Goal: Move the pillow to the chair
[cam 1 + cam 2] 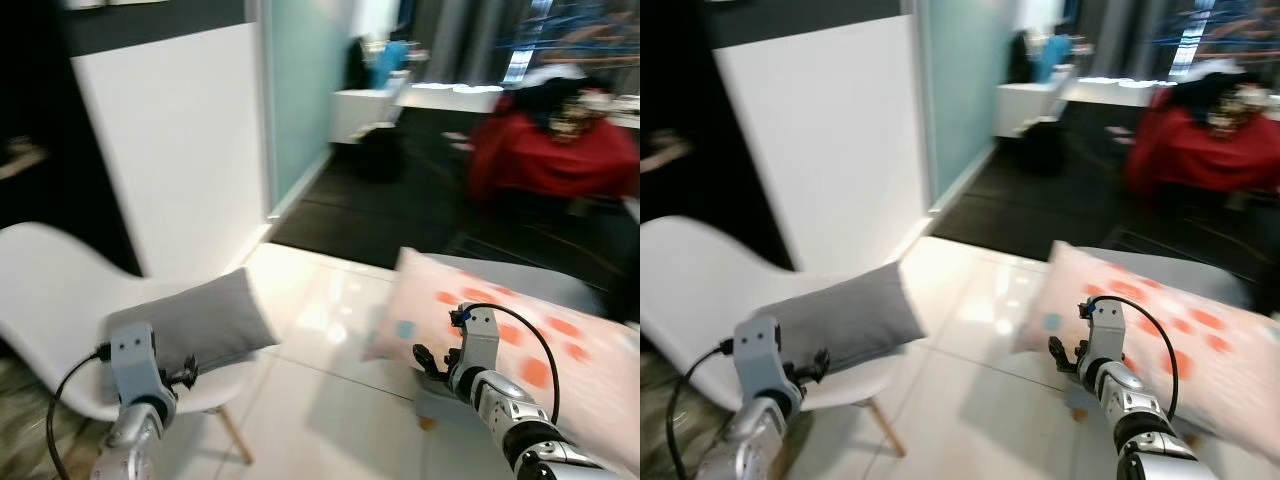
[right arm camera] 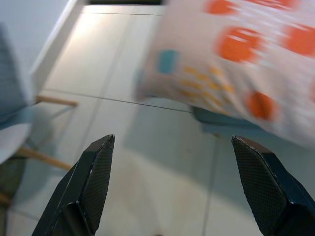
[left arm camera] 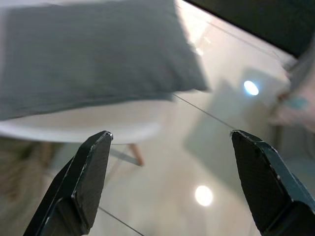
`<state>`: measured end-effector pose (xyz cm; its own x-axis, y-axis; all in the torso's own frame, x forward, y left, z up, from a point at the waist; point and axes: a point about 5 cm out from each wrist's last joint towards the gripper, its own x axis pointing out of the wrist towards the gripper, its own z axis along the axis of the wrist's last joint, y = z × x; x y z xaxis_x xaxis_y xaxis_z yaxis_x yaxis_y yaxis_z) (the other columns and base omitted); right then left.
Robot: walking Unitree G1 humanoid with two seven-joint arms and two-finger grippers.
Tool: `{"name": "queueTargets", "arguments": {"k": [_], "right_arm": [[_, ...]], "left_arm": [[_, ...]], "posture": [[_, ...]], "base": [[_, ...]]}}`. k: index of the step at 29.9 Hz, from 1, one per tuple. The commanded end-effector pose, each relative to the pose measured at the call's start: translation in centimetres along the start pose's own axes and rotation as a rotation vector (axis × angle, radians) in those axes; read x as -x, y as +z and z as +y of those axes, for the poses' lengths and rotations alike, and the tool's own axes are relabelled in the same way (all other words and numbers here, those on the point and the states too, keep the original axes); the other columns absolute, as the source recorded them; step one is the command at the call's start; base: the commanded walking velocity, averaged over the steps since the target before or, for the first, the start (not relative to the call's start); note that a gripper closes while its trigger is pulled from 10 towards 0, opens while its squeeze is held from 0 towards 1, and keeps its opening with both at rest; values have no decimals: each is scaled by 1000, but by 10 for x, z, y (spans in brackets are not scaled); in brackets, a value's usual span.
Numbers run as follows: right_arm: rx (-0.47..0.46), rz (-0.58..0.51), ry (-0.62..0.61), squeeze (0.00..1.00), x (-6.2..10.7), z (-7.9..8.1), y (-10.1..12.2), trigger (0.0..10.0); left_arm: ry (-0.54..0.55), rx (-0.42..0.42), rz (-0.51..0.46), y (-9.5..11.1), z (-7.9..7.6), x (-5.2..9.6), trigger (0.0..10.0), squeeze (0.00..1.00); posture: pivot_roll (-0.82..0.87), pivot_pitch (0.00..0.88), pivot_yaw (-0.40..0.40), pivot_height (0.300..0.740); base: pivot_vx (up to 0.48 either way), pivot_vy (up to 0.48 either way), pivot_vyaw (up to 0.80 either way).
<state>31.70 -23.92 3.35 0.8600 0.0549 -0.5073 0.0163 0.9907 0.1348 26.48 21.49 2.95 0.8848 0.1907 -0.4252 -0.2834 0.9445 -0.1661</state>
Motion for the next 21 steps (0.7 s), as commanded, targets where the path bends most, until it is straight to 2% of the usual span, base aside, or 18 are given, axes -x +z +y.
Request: {"name": "queueTargets", "arguments": {"k": [1,3,8,15,21], "right_arm": [[3,30,8,0,0,5,-10,10000],[4,38,8,0,0,6,-13,10000],[1,38,11,0,-1,8,-14,10000],[-35,10,13,0,-3,13,-10,10000],[-40,3,20,0,-4,15,-9,10000]], "left_arm": [[12,3,6,-2,1,-1,10000,0],[29,-29,31,-9,0,-3,10000,0],[22,-27,46,-12,2,-5,10000,0],[-21,-16,11,-5,6,-7,10000,0],[-21,-33,5,-7,5,-10,10000,0]], "posture": [[-166,0,-19,734],[-168,0,-22,734],[-162,2,-6,734],[-128,4,13,734],[-110,4,-2,734]], "base": [[0,0,-788],[0,0,-784],[0,0,-786],[0,0,-781],[0,0,-781]]}}
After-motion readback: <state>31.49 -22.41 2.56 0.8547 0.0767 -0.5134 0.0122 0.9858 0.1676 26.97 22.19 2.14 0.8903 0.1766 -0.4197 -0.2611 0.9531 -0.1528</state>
